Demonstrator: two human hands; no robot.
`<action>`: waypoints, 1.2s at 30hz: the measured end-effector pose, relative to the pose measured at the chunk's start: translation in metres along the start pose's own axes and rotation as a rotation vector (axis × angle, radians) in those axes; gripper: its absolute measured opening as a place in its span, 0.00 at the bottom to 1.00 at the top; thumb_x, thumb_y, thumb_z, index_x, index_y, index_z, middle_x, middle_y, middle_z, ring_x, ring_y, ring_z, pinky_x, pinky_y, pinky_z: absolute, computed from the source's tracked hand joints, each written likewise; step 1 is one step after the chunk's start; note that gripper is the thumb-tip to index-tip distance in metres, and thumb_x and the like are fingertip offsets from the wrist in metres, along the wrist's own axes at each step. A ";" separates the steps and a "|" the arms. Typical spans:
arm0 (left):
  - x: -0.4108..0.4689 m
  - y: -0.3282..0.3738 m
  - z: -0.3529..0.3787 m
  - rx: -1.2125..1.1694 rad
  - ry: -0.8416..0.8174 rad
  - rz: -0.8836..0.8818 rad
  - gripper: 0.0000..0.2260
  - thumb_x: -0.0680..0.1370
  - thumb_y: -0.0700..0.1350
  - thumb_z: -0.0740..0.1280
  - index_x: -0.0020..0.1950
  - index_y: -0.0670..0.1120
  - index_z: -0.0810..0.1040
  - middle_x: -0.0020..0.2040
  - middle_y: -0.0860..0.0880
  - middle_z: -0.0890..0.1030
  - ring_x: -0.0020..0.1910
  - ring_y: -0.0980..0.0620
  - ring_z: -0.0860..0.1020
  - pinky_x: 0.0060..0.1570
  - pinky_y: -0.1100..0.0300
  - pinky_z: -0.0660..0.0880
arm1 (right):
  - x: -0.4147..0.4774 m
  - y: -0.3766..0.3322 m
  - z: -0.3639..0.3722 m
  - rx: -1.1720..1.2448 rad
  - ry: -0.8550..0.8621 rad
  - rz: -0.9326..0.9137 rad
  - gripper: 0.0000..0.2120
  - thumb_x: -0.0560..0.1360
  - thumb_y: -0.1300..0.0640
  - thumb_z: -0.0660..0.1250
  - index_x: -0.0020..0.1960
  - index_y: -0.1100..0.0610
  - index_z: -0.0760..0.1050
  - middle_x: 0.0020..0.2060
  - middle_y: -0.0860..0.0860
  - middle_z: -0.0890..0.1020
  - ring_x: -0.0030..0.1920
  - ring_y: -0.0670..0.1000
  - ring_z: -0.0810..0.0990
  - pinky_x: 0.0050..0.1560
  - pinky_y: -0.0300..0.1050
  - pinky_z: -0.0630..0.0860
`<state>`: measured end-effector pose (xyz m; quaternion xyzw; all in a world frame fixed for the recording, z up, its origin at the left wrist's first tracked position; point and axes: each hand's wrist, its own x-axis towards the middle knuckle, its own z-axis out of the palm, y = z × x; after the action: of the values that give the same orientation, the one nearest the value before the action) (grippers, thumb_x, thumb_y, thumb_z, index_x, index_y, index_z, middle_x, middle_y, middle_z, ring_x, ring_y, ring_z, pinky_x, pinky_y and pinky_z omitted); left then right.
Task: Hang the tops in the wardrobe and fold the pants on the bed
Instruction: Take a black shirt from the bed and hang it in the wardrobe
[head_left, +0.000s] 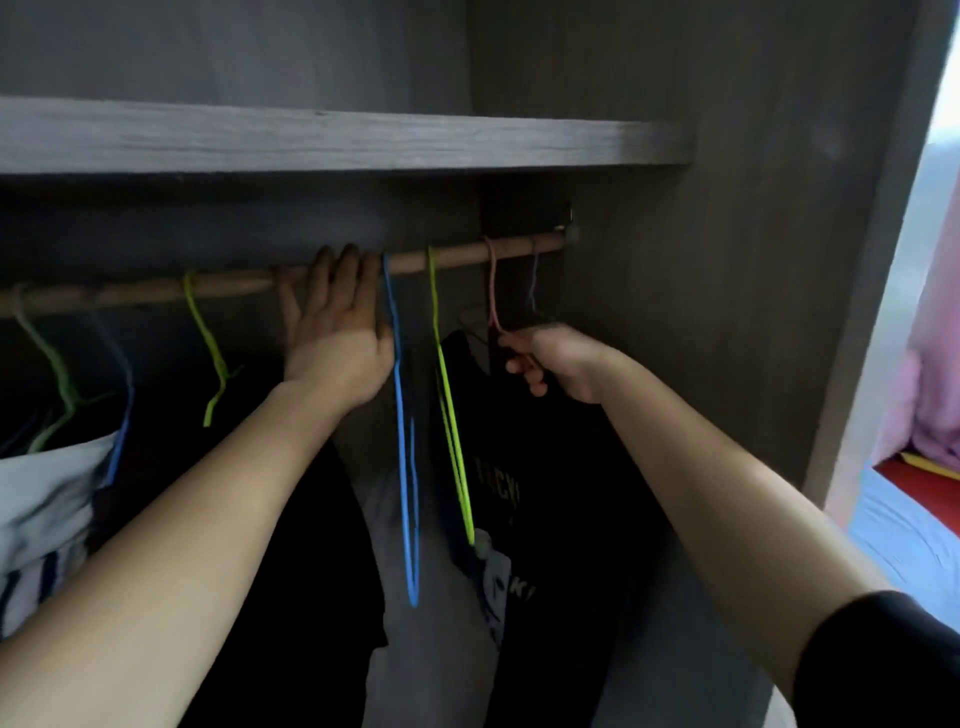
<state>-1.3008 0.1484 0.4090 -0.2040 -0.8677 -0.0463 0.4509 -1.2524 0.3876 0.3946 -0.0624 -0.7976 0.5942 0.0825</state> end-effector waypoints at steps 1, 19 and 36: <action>-0.001 0.000 0.000 -0.002 -0.003 0.005 0.34 0.72 0.49 0.60 0.78 0.43 0.60 0.78 0.43 0.60 0.78 0.42 0.55 0.72 0.35 0.45 | 0.001 0.004 0.000 -0.037 0.028 -0.006 0.09 0.84 0.55 0.60 0.55 0.58 0.76 0.32 0.51 0.76 0.23 0.45 0.67 0.22 0.38 0.65; -0.179 0.044 -0.036 -0.429 -0.009 -0.055 0.25 0.83 0.58 0.50 0.77 0.48 0.63 0.79 0.44 0.60 0.78 0.44 0.56 0.74 0.39 0.52 | -0.203 0.096 0.022 -0.823 0.577 -0.416 0.22 0.81 0.51 0.61 0.73 0.55 0.69 0.72 0.54 0.70 0.71 0.56 0.69 0.69 0.53 0.70; -0.455 0.253 -0.084 -0.583 -0.585 -0.027 0.30 0.80 0.60 0.51 0.79 0.48 0.60 0.80 0.44 0.55 0.79 0.43 0.53 0.73 0.35 0.53 | -0.484 0.335 -0.016 -1.070 0.481 0.048 0.35 0.79 0.35 0.54 0.81 0.50 0.54 0.80 0.58 0.52 0.80 0.59 0.50 0.77 0.61 0.54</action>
<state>-0.9049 0.2150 0.0676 -0.3163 -0.9125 -0.2360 0.1077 -0.7753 0.4030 0.0504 -0.2464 -0.9439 0.0800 0.2047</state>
